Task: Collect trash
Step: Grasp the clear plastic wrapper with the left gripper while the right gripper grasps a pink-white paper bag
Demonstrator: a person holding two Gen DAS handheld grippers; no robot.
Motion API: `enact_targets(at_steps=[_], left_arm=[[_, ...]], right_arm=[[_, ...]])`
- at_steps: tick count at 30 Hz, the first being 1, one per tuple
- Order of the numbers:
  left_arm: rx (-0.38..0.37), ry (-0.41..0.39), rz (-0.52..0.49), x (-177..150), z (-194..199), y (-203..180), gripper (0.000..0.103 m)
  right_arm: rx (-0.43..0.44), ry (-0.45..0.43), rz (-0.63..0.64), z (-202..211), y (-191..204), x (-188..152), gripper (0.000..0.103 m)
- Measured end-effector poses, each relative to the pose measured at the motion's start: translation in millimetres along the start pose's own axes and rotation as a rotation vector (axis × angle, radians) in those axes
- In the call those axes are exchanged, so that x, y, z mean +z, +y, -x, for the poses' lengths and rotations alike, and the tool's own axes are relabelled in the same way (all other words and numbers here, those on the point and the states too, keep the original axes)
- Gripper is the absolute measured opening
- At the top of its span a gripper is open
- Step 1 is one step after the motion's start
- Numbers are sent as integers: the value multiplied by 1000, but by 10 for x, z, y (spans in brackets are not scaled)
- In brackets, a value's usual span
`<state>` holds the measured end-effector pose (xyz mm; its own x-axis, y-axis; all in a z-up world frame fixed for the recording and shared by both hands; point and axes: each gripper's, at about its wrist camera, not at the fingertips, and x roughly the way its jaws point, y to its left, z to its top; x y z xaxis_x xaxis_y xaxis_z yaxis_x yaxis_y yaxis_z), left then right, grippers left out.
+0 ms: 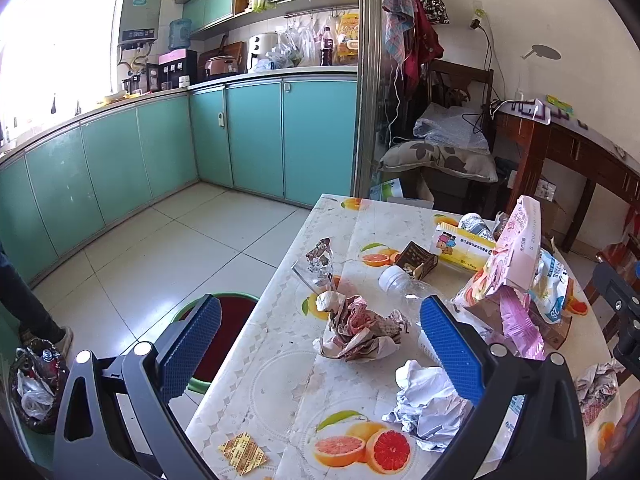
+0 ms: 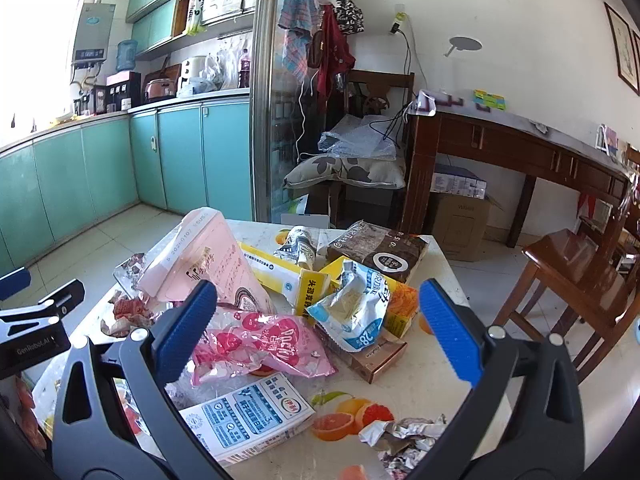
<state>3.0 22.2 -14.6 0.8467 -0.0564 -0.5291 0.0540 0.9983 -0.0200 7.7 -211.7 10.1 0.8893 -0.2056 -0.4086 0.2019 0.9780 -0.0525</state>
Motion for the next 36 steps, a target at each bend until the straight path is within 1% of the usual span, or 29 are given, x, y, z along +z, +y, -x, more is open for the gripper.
enact_targets(at_steps=[3,4,5,9,12,14,15,17,19,20,21,24,25,26,27,29,31,32,34,35,36], left_arm=[[-26,2,-9,-38,26,87,96],[-29,7,-13,-51,21,112,96],[-32,10,-18,-65,18,133,96],[-53,14,-38,-141,-9,240,96],[-72,28,-19,-195,-79,366,96],[-81,46,-4,-214,-164,465,96],[-87,56,-1,-215,-209,509,96],[-99,68,0,-187,-291,581,96],[-132,78,6,-129,-380,633,96],[-161,86,15,-87,-436,655,96],[-187,96,26,-45,-500,673,96],[-237,115,31,88,-731,664,95],[-255,130,29,135,-834,651,95],[-265,144,26,174,-933,636,93],[-281,160,21,217,-1046,612,89],[-286,202,5,277,-1283,557,82],[-289,247,4,307,-1510,506,66],[-299,271,13,312,-1603,481,61],[-352,300,25,312,-1754,422,51],[-360,308,18,305,-1802,383,47],[-374,310,6,286,-1836,348,39]], right_arm=[[154,61,-9,-61,-29,46,100],[198,86,-10,-103,-14,72,100],[222,112,-5,-150,21,100,100],[275,176,37,-317,281,196,100],[264,175,70,-407,501,268,100],[257,193,83,-493,630,298,100],[243,207,96,-543,693,297,97],[208,221,117,-611,772,279,85],[195,230,114,-654,778,260,64],[193,233,103,-669,760,256,63],[191,234,93,-673,732,255,60],[196,224,54,-637,600,281,54],[200,213,37,-600,551,300,49],[196,201,28,-575,506,336,39],[187,180,21,-532,462,369,23],[183,150,-8,-469,359,440,23],[180,145,-14,-440,318,476,23],[179,143,-12,-433,313,485,23],[176,140,-1,-414,321,488,23],[175,136,6,-407,318,490,23],[175,131,9,-392,313,491,23]])
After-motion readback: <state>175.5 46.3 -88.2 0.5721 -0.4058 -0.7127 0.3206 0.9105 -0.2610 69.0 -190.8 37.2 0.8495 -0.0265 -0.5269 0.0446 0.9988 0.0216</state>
